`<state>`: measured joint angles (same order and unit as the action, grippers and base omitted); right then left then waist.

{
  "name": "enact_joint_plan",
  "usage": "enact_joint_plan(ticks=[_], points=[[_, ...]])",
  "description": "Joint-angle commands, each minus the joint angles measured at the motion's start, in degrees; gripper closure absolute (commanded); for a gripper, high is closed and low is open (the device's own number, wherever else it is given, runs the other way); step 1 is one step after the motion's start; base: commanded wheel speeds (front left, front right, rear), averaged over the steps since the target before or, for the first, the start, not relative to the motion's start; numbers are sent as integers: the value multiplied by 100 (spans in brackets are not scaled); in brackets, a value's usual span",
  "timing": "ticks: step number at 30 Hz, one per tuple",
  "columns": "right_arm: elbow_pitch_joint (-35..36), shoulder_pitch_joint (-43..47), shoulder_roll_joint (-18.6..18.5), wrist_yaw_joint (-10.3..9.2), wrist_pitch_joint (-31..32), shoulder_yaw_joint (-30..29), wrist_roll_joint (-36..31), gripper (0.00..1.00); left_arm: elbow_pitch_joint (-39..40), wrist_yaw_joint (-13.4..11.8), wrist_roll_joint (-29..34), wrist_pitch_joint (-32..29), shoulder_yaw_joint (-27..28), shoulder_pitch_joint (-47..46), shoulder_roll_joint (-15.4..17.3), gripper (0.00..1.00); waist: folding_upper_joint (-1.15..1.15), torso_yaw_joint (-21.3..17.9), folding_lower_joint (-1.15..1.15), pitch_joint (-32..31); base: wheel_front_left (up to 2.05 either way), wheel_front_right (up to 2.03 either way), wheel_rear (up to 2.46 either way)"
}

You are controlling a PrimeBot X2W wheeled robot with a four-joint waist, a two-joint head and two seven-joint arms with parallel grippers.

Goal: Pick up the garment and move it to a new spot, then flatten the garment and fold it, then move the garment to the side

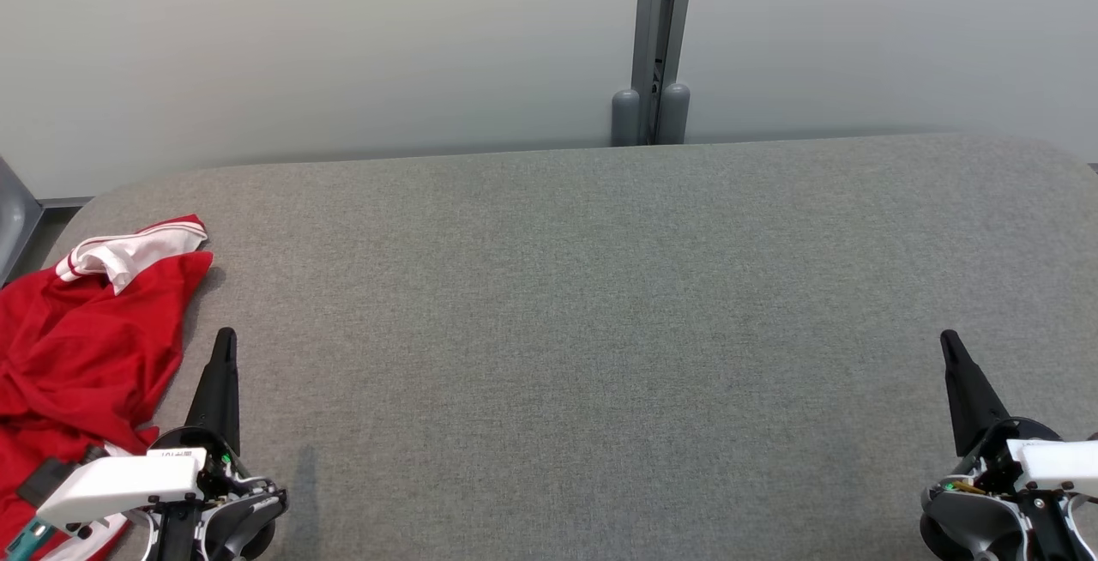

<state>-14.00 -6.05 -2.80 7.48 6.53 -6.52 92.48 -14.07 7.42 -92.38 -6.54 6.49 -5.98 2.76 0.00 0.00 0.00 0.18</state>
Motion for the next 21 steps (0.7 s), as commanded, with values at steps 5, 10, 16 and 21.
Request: enact_joint_plan(ticks=[5, 10, 16, 21], points=[[-12, -50, -24, 3, 9, 0, -29, 100, 13, 17, 3, -9, 11, -70, 32, 100, 0, 0, 0, 0, 0, 0, 0], [-12, -50, -24, 3, 9, 0, -30, 100, 13, 17, 3, -9, 11, -70, 32, 100, 0, 0, 0, 0, 0, 0, 0], [-12, -50, -24, 3, 9, 0, -30, 100, 13, 17, 3, -9, 11, -70, 32, 100, 0, 0, 0, 0, 0, 0, 0], [-12, -50, -24, 3, 9, 0, -30, 100, 13, 18, 3, -9, 11, -70, 32, 100, 0, 0, 0, 0, 0, 0, 0]])
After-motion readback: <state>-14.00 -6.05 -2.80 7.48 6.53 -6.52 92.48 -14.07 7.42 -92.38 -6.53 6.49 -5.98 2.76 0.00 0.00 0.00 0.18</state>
